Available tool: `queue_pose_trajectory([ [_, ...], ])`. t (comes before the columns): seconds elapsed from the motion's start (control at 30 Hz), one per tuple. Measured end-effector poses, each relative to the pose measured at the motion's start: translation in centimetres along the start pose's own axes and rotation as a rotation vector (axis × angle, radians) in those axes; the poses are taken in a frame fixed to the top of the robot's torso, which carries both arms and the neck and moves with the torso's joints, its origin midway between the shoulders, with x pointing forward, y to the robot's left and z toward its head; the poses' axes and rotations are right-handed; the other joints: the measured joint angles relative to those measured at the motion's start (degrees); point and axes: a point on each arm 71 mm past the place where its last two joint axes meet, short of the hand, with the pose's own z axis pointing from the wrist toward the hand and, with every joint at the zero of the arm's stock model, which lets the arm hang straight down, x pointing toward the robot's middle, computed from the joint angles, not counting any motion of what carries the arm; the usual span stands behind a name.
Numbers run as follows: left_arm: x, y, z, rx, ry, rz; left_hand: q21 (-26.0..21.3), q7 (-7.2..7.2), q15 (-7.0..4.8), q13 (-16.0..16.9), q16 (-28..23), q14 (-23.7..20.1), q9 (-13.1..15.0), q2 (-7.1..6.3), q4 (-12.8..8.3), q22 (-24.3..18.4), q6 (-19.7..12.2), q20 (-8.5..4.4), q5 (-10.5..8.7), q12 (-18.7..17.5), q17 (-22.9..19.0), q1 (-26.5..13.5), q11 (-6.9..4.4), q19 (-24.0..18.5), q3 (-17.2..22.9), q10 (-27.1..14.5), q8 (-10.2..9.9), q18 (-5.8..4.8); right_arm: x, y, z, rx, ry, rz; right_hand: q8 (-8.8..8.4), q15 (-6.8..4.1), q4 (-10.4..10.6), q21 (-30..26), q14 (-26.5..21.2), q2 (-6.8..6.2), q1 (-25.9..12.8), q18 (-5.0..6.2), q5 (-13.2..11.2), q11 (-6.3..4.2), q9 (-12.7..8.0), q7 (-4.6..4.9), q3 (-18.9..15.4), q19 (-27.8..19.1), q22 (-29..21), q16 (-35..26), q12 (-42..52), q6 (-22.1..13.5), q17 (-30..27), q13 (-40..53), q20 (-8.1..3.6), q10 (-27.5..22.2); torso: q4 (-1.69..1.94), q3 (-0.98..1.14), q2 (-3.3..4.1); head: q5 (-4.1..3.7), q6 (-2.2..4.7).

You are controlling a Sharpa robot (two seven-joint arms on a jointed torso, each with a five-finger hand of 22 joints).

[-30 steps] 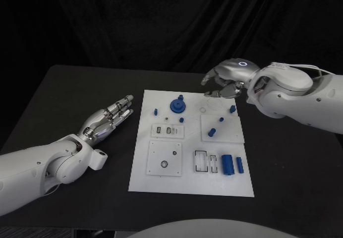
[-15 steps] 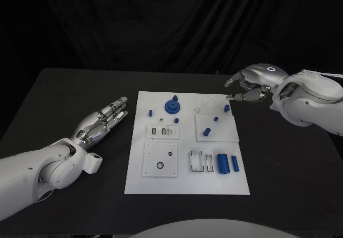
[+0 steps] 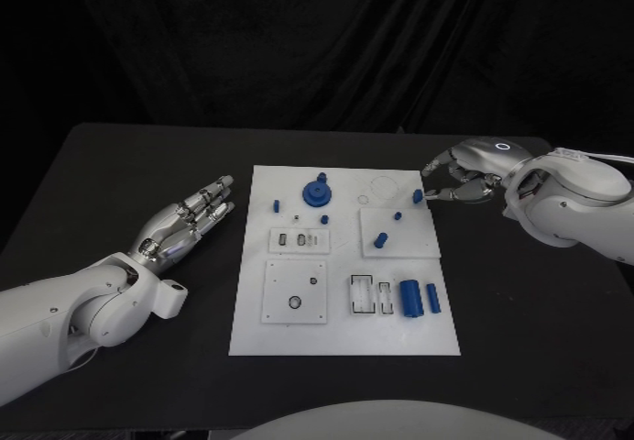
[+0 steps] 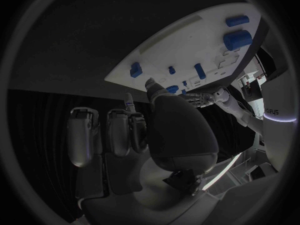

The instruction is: Assemble the parts on the task board

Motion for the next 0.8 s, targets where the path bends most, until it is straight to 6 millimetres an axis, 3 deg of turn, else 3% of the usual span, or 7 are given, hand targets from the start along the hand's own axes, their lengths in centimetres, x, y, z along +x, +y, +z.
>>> queue_pose_trajectory([
  [0.1,0.0,0.0,0.0,0.0,-0.001,0.0,0.0,0.0,0.0,0.0,0.0,0.0,0.0,0.0,0.0,0.0,0.0,0.0,0.0,0.0,0.0,0.0,0.0,0.0,0.0,0.0,0.0,0.0,0.3,0.2,0.2,-0.003,0.008,0.001,0.0,0.0,0.2,0.0,0.0,-0.4,0.5,0.0,0.5,0.0,0.0,0.23,0.2,0.0,0.0,0.0,0.0,0.2,0.0,0.0,0.0,0.0,0.0,-0.02,0.02,0.0,-0.03],
  [0.23,0.0,0.0,0.0,0.0,-0.001,0.0,0.0,0.0,0.0,0.0,0.0,0.0,0.0,0.0,0.0,0.0,0.0,0.0,0.0,0.0,0.0,0.0,0.0,0.0,0.0,0.0,0.0,0.0,0.6,0.3,0.4,-0.004,0.017,0.002,0.0,0.0,0.2,-0.3,0.0,0.08,1.0,0.01,1.8,0.0,0.0,0.31,0.2,0.0,0.0,0.0,0.0,0.3,0.0,0.0,0.0,0.0,-0.04,-0.04,0.03,0.05,-0.09],
  [0.6,0.0,0.0,0.0,0.0,0.0,0.0,0.0,0.0,0.0,0.0,0.0,0.0,0.0,0.0,0.0,0.0,0.0,0.0,0.0,0.0,0.0,0.0,0.0,0.0,0.0,0.0,0.0,0.0,1.3,0.6,0.9,-0.002,0.041,0.0,0.0,0.0,0.2,-0.5,0.0,0.11,1.5,0.01,2.1,0.0,0.0,0.52,0.2,0.0,0.0,-0.4,0.0,0.5,0.0,0.0,0.0,0.0,0.01,-0.08,0.02,0.07,-0.27],
  [0.8,0.0,0.0,0.0,0.0,-0.001,0.0,0.0,0.0,0.0,0.0,0.0,0.0,0.0,0.0,0.0,0.0,0.0,0.0,0.0,0.0,0.0,0.0,0.0,0.0,0.0,0.0,0.0,0.0,1.6,0.6,1.2,0.004,0.054,-0.002,0.0,0.0,0.2,-1.2,0.0,0.28,2.9,0.01,5.6,0.0,0.0,0.72,0.2,0.0,0.0,-1.0,0.0,1.1,0.0,0.0,0.0,0.0,0.02,-0.1,0.01,0.18,-0.39],
])
